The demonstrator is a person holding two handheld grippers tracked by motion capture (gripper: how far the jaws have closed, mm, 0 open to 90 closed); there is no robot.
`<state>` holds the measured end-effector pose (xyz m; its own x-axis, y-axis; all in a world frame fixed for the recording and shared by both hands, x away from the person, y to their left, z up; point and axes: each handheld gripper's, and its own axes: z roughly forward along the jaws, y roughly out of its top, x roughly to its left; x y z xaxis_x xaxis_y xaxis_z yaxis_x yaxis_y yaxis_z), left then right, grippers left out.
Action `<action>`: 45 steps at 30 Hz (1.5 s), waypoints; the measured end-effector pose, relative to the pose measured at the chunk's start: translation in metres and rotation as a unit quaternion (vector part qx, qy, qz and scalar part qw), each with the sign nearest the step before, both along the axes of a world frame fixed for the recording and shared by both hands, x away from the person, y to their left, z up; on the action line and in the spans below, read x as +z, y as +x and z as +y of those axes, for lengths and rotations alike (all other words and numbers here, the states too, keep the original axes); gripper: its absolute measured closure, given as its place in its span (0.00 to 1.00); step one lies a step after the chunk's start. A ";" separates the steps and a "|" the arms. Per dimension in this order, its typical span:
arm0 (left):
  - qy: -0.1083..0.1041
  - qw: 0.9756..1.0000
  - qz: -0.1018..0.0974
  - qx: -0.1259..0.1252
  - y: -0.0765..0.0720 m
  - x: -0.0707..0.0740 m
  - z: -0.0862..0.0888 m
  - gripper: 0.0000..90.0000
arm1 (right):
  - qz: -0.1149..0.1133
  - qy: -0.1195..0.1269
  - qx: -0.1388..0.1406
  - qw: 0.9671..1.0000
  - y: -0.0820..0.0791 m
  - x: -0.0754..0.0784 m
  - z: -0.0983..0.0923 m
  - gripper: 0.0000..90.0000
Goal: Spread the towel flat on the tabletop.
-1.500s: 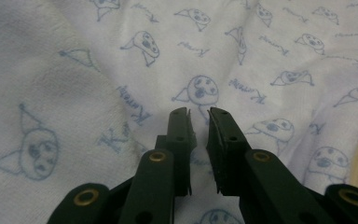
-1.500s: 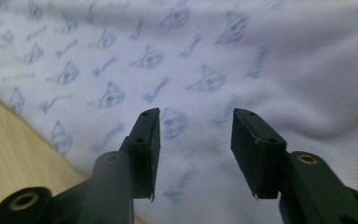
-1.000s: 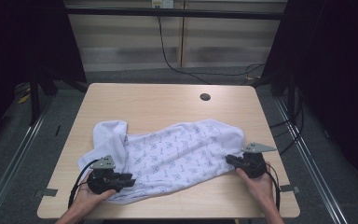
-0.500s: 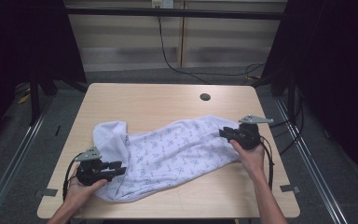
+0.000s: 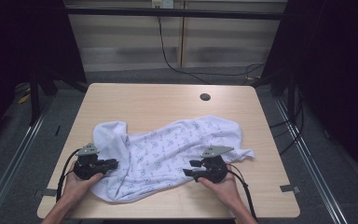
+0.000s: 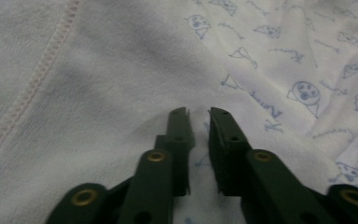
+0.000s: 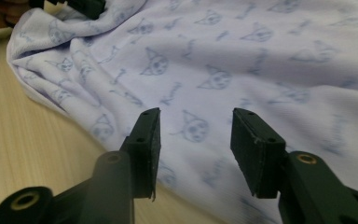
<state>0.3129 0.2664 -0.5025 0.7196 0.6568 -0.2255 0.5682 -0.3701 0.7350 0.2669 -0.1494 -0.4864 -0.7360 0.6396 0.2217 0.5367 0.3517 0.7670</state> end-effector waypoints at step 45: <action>-0.052 0.999 -0.014 -0.006 0.010 0.019 -0.015 0.72 | -0.036 -0.009 -0.028 0.999 -0.012 0.017 -0.015 0.75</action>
<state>0.3228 0.2516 -0.4837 0.7338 0.6225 -0.2721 0.5434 -0.2976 0.7850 0.2553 -0.1646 -0.4693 -0.7120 0.6842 0.1580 0.5002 0.3364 0.7979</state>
